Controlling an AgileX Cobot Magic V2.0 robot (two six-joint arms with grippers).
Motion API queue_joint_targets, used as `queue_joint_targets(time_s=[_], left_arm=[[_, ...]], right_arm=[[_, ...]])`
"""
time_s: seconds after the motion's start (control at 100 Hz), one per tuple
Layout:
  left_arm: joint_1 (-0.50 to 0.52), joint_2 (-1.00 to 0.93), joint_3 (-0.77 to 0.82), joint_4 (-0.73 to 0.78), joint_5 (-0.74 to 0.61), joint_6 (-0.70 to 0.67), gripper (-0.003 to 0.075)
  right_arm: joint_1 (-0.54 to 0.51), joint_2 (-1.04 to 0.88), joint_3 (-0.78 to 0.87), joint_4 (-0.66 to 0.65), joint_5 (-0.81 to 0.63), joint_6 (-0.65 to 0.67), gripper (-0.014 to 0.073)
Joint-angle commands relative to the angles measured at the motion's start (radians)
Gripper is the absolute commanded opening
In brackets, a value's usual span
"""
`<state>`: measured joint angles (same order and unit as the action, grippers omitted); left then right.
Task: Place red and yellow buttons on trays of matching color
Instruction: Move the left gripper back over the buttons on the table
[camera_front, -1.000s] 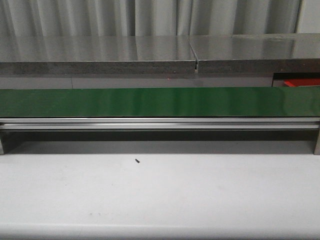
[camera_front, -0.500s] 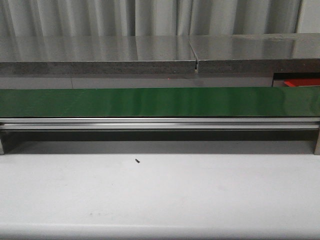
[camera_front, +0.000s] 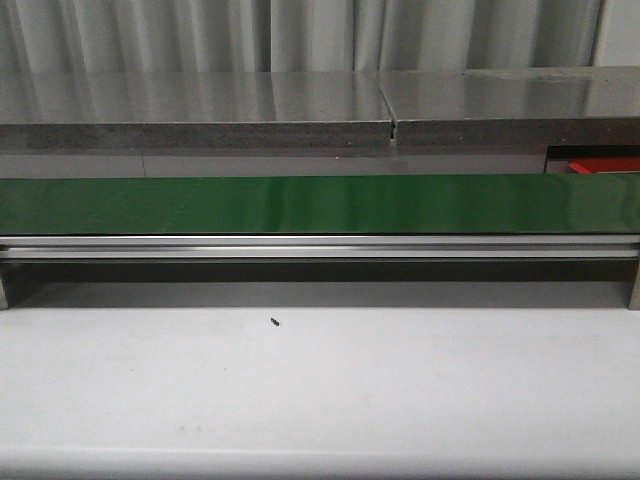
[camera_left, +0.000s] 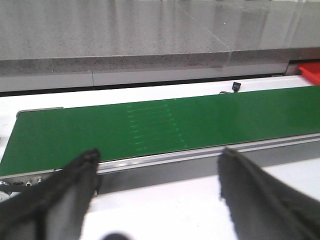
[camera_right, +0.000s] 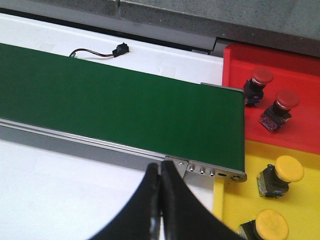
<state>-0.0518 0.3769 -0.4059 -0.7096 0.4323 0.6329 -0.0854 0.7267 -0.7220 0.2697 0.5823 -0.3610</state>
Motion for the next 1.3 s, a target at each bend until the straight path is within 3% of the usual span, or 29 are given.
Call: queue_joint_targets(time_s=[0.0, 0.15, 0.29, 0.55, 0.91, 1.17, 1.29], left_arm=[[-0.007, 0.005, -0.027, -0.031, -0.051, 0.002, 0.0687], [-0.007, 0.008, -0.027, -0.040, -0.094, -0.001, 0.0632], [-0.002, 0.054, -0.053, -0.040, -0.191, -0.093, 0.0610], [0.109, 0.380, -0.258, -0.040, -0.203, -0.145, 0.0610], [0.382, 0.894, -0.650, -0.026, -0.001, -0.155, 0.0610], [0.468, 1.222, -0.871, 0.003, 0.156, -0.155, 0.0610], [0.478, 1.329, -0.940, 0.016, 0.166, -0.157, 0.0610]], right_arm=[[0.002, -0.003, -0.027, 0.008, -0.063, -0.007, -0.0118], [0.002, -0.003, -0.027, 0.008, -0.063, -0.007, -0.0118], [0.002, -0.003, -0.027, 0.008, -0.063, -0.007, -0.0118], [0.002, -0.003, -0.027, 0.008, -0.063, -0.007, -0.0118], [0.002, -0.003, -0.027, 0.008, -0.063, -0.007, -0.0118], [0.002, -0.003, -0.027, 0.008, -0.063, -0.007, -0.0118], [0.002, -0.003, -0.027, 0.008, -0.063, -0.007, -0.0118]])
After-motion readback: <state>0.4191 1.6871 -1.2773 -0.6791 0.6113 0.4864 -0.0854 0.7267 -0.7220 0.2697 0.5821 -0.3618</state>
